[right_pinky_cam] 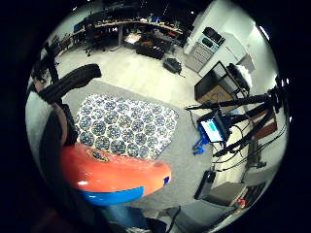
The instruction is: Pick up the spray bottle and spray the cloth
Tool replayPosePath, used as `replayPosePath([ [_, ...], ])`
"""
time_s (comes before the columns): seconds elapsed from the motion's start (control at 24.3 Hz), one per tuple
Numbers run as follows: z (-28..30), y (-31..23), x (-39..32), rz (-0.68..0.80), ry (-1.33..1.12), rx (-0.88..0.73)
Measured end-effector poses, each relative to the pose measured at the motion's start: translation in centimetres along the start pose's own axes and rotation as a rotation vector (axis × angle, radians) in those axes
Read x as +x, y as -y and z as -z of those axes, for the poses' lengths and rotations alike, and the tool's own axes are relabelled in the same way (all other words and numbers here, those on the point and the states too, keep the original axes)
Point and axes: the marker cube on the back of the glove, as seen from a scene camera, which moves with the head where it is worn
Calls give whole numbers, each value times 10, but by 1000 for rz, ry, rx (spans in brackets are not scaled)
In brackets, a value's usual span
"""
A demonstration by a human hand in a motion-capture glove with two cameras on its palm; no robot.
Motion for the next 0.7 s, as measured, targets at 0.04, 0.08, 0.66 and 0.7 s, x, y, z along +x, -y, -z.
replayPosePath([
  [0.04,3,0,-1,-8,30,10],
  [0.08,6,0,-1,-16,61,21],
  [0.66,47,4,-35,14,450,189],
  [0.7,49,5,-39,21,484,202],
])
